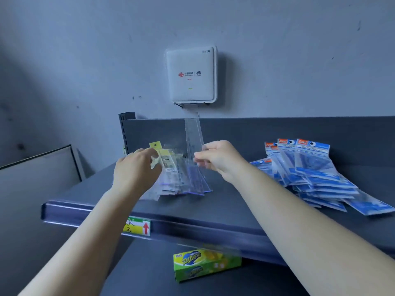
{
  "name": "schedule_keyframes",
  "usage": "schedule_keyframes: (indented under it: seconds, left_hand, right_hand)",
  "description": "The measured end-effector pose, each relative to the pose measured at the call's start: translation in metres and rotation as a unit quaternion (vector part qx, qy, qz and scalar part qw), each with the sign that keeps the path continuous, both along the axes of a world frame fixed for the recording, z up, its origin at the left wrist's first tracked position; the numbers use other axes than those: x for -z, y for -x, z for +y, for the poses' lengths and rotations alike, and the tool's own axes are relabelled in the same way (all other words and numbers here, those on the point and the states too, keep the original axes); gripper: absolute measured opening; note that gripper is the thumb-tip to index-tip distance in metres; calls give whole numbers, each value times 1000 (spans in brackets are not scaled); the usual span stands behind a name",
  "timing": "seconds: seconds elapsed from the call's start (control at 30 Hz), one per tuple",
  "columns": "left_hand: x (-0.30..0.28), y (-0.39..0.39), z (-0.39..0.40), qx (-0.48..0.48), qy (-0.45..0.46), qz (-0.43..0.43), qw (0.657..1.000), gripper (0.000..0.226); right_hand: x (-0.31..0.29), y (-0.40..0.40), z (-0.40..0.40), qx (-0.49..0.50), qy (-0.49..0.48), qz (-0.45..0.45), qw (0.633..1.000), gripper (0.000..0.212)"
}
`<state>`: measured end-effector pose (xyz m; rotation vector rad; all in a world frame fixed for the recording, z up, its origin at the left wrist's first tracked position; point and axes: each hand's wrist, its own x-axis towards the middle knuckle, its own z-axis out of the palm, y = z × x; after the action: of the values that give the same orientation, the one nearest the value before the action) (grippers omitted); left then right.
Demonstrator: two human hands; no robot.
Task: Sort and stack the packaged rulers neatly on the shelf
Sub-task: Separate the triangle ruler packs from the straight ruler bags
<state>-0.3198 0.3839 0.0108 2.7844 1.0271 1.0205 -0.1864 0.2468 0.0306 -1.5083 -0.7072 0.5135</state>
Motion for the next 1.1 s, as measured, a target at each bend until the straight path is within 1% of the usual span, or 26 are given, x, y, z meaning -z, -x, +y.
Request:
schedule_keyframes:
  seconds: [0.03,0.07,0.1,0.13,0.17,0.27,0.3,0.37,0.43,0.5,0.57,0.6,0.83,1.03,1.1]
  left_hand:
    - [1,3,3,-3,2,11,1000,28]
    - [3,4,5,-6,2,22,1000,29]
    - [4,5,6,-6,2,32,999,30]
    - [6,4,5,-5,-1,40,999,30]
    - [8,1,3,-1,-7,47,999,31]
    - [10,-14,-11,17,-37,68,997,33]
    - [10,-21,-18,23,-46,75,996,33]
    - [8,-37,-38,36,-59,86,994,34]
    - [6,-55,-62,53,-75,99,991,33]
    - [3,-73,-89,74,-90,112,987,33]
    - [-1,-93,-119,97,-105,120,982,33]
    - [-2,-102,-134,109,-112,121,980,33]
    - [-11,-171,-253,196,-145,102,964,38]
    - [2,-233,-358,266,-141,158,940,30]
    - [7,-251,-387,287,-143,178,931,32]
  right_hand:
    - [-2,2,7,4,27,-13,1000,42]
    - [-2,1,11,13,84,-55,995,39]
    - [-1,1,13,30,154,-121,980,41]
    - [0,-1,11,49,212,-200,955,45]
    - [1,-4,9,72,239,-265,931,47]
    - [4,-12,-11,112,244,-395,879,44]
    - [4,-14,-20,125,255,-444,850,41]
    - [4,-21,-41,147,284,-536,781,34]
    - [2,-27,-66,153,310,-599,722,30]
    - [3,-35,-93,150,347,-628,680,27]
    - [4,-46,-122,153,381,-642,648,27]
    - [4,-50,-137,155,393,-640,641,29]
    - [7,-90,-252,200,432,-606,637,36]
    - [25,-133,-361,235,477,-547,646,43]
    - [33,-148,-395,244,487,-525,654,48]
